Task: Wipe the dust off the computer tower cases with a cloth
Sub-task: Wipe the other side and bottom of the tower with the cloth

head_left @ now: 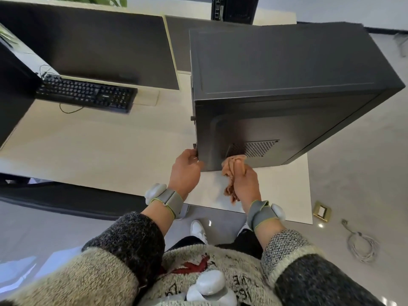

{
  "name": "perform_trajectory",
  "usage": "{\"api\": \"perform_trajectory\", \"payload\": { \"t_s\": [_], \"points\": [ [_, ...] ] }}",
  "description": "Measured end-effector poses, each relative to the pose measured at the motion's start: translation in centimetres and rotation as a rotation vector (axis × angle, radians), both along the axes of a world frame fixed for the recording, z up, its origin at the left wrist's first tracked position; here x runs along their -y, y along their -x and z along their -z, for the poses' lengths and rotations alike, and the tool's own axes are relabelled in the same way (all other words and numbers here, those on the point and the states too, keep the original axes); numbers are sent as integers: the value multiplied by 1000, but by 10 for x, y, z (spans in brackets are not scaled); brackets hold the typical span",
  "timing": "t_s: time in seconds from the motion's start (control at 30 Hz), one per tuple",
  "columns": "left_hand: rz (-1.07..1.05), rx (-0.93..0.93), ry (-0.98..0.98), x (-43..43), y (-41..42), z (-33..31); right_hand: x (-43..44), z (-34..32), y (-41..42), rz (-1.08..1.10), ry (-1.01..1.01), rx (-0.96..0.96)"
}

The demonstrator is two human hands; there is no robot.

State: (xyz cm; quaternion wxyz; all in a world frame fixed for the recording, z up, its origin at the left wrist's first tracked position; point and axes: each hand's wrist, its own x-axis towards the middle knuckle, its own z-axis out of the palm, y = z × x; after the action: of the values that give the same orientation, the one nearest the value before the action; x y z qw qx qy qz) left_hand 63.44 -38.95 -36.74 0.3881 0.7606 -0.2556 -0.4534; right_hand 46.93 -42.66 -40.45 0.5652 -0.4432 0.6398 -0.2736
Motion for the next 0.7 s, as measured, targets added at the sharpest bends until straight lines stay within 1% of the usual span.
{"api": "perform_trajectory", "payload": {
  "t_s": [0.03,0.07,0.17,0.23,0.27,0.33,0.43,0.5,0.57,0.6,0.67,0.7],
  "points": [
    [-1,1,0,1,-2,4,-1,1,-1,-15,-43,5],
    [-5,1,-2,1,-5,7,-4,-3,-4,-18,-43,18],
    [1,11,3,2,-7,6,-7,-21,-16,7,92,105],
    [17,9,11,1,-7,2,-10,-22,-22,20,140,93],
    [20,-7,12,0,-9,1,-11,-16,-24,22,137,66],
    [52,-40,18,-3,-10,-2,-11,-4,-27,-29,53,-19],
    [100,-84,38,-9,-16,-6,-12,4,-36,-76,-86,-6],
    [135,-115,53,-12,-16,-10,-13,-4,-45,-106,-48,2],
    [144,-137,63,-14,-19,-10,-19,-15,-53,-99,35,80],
    [147,-131,59,-15,-20,-9,-22,-20,-56,-109,77,87],
    [159,-109,44,-18,-24,-7,-21,-14,-62,-111,80,30],
    [164,-109,32,-20,-26,-6,-21,-8,-64,-104,33,-5]
  ]
}}
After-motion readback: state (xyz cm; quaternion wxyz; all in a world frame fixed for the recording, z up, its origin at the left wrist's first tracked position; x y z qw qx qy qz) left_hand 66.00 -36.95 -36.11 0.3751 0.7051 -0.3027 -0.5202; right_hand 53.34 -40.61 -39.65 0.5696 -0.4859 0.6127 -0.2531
